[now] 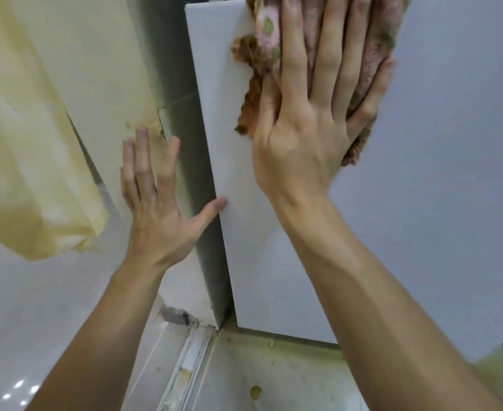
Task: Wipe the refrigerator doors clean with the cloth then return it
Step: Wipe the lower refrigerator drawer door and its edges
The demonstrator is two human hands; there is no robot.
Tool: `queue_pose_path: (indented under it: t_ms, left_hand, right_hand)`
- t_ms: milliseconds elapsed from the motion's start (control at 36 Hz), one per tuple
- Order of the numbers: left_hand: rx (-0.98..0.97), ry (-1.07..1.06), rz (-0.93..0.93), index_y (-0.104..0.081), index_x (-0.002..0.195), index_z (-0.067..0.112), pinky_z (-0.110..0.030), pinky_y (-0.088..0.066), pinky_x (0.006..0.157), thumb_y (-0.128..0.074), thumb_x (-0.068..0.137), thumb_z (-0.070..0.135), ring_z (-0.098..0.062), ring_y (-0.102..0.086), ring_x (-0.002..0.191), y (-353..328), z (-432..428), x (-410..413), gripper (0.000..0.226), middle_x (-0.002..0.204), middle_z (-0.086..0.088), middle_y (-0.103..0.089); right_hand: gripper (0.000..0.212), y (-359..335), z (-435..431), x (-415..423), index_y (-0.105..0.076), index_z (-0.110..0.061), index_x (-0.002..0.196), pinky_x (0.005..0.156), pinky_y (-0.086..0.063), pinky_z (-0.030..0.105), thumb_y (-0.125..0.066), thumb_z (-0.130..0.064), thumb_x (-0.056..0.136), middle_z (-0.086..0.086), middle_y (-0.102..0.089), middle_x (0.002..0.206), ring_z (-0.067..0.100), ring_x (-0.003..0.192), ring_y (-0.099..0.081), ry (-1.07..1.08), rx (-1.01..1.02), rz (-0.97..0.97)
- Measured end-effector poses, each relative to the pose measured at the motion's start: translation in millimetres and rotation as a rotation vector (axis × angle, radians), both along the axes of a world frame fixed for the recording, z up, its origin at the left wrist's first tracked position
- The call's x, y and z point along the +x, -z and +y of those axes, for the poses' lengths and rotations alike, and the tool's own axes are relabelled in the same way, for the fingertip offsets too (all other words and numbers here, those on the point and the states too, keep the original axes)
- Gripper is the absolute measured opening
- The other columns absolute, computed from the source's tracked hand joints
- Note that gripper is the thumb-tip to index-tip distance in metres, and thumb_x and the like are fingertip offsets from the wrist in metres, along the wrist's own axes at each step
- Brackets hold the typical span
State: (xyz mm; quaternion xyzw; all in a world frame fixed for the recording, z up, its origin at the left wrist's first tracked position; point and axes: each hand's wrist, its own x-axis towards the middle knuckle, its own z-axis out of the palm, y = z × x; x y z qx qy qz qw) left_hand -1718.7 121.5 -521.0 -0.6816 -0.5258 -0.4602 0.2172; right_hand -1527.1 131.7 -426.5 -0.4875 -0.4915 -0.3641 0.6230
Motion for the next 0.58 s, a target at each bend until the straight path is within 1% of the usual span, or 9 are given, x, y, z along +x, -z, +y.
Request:
queue_pose_path:
  t_ms: [83,139,250,306,361,444,500,528,583]
  left_hand:
    - [-0.017,0.021,-0.045,-0.011,0.167,0.021,-0.067,-0.005,0.127,-0.064,0.091,0.074,-0.023,0.014,0.161,4.1,1.1,-1.8,0.107,0.174,-0.016,0.000]
    - [-0.016,0.029,-0.074,-0.012,0.166,0.018,-0.066,-0.006,0.127,-0.066,0.091,0.072,-0.023,0.012,0.161,6.3,2.3,0.2,0.108,0.174,-0.017,-0.003]
    - [0.002,0.049,-0.089,-0.014,0.165,0.010,-0.065,-0.007,0.128,-0.065,0.092,0.071,-0.027,0.007,0.161,7.0,5.7,0.9,0.108,0.173,-0.022,-0.007]
    - [-0.001,0.065,-0.085,-0.014,0.165,0.009,-0.064,-0.006,0.128,-0.064,0.092,0.071,-0.027,0.007,0.161,8.8,5.9,-1.5,0.108,0.174,-0.021,-0.006]
    - [-0.017,0.075,-0.090,-0.013,0.166,0.011,-0.062,-0.004,0.129,-0.068,0.091,0.068,-0.023,0.011,0.161,9.1,3.6,-4.5,0.109,0.174,-0.018,-0.003]
    - [-0.030,0.081,-0.072,-0.014,0.166,0.010,-0.061,-0.004,0.130,-0.072,0.090,0.064,-0.023,0.009,0.161,6.2,0.9,-6.4,0.110,0.174,-0.018,-0.004]
    - [-0.037,0.093,-0.075,-0.014,0.166,0.011,-0.060,-0.004,0.130,-0.072,0.090,0.063,-0.024,0.009,0.161,5.6,1.0,-7.1,0.109,0.175,-0.018,-0.004]
    - [-0.036,0.096,-0.073,-0.013,0.166,0.011,-0.061,-0.005,0.130,-0.071,0.090,0.064,-0.027,0.008,0.161,6.3,1.1,-7.9,0.109,0.175,-0.018,-0.004]
    - [-0.030,0.099,-0.059,-0.014,0.165,0.010,-0.062,-0.006,0.130,-0.070,0.090,0.066,-0.034,0.004,0.162,7.8,1.0,-9.3,0.109,0.174,-0.020,-0.006]
  right_hand:
    - [0.042,4.7,4.1,-7.4,-0.055,-0.024,0.152,0.126,-0.019,0.057,-0.042,-0.029,0.112,0.011,-0.049,0.159,0.028,0.151,-0.042,0.035,0.038,0.012]
    - [0.044,28.0,4.1,-7.3,-0.052,-0.025,0.155,0.128,-0.016,0.054,-0.043,-0.028,0.112,0.010,-0.044,0.163,0.026,0.154,-0.036,-0.021,0.025,-0.080]
    - [0.054,139.6,-13.9,8.6,-0.037,-0.029,0.162,0.130,-0.004,0.047,-0.047,-0.029,0.109,-0.003,-0.018,0.174,0.015,0.161,-0.018,-0.128,-0.227,-0.392]
    - [0.061,199.3,-23.6,22.7,-0.034,-0.033,0.163,0.131,-0.001,0.045,-0.051,-0.025,0.105,-0.008,-0.015,0.175,0.011,0.160,-0.016,-0.088,-0.349,-0.509]
    - [0.067,231.1,-28.6,32.0,-0.033,-0.036,0.163,0.131,0.001,0.045,-0.053,-0.021,0.101,-0.011,-0.016,0.174,0.010,0.160,-0.017,-0.056,-0.414,-0.562]
    - [0.073,228.8,-31.3,32.2,-0.029,-0.037,0.164,0.131,0.005,0.045,-0.050,-0.014,0.099,-0.012,-0.015,0.174,0.010,0.160,-0.016,-0.062,-0.456,-0.558]
    - [0.081,213.5,-31.7,27.3,-0.028,-0.037,0.164,0.130,0.004,0.044,-0.058,-0.010,0.094,-0.013,-0.011,0.175,0.009,0.161,-0.013,-0.083,-0.448,-0.518]
    - [0.080,200.5,-31.4,23.5,-0.031,-0.036,0.164,0.130,0.003,0.043,-0.061,-0.010,0.094,-0.012,-0.012,0.174,0.009,0.161,-0.013,-0.100,-0.414,-0.494]
    - [0.066,161.8,-27.4,13.3,-0.040,-0.033,0.160,0.129,0.000,0.043,-0.061,-0.015,0.100,-0.008,-0.022,0.172,0.009,0.160,-0.014,-0.148,-0.324,-0.437]
